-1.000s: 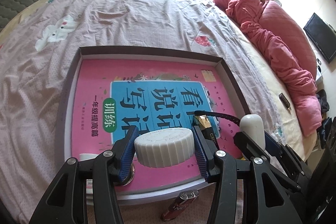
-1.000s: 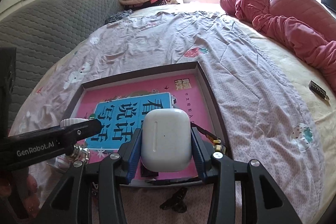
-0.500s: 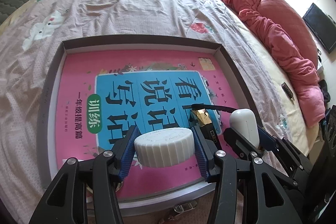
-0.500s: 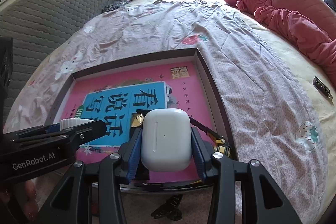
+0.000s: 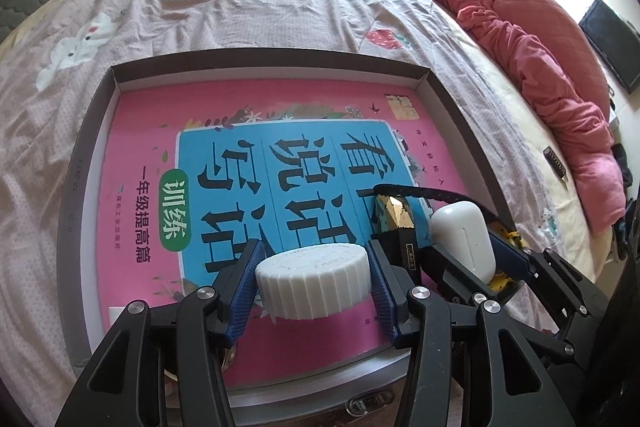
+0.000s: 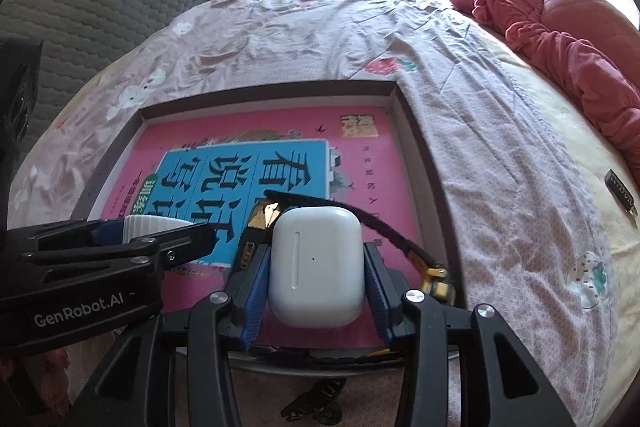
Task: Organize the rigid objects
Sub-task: 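Lower the earbuds case beside the black stick with the right tool while the left tool lowers the white cap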
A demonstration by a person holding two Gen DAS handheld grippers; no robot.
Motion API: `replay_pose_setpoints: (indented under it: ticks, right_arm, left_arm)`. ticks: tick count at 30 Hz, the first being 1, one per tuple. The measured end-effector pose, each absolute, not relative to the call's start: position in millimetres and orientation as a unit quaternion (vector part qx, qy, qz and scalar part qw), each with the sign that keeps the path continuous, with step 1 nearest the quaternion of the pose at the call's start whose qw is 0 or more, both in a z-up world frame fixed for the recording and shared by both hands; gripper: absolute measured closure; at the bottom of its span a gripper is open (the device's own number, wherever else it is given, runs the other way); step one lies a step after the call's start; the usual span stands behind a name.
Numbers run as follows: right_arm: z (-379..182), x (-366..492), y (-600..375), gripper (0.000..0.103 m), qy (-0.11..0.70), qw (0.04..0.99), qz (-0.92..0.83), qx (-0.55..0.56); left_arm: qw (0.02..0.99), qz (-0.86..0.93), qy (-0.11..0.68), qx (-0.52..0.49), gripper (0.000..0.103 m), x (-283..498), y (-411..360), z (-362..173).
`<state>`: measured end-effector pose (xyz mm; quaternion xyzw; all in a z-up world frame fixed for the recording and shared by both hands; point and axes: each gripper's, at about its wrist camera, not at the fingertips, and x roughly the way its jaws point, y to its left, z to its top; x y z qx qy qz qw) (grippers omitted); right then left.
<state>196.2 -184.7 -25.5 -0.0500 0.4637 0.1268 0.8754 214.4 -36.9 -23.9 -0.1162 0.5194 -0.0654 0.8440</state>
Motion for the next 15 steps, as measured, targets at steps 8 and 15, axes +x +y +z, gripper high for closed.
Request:
replay_pose_setpoints:
  ticks: [8,15]
  right_arm:
    - [-32.1,197.5,-170.6,0.059,0.481,0.862,0.132,-0.09]
    - [-36.4,193.8,-163.2,0.058,0.489,0.853,0.137,-0.121]
  left_arm:
    - [0.845,-0.069,0.52,-0.101,0.05,213.8,-40.0,-24.9]
    - [0.843,-0.065,0.524,-0.1,0.05,218.8,-39.5,-24.6]
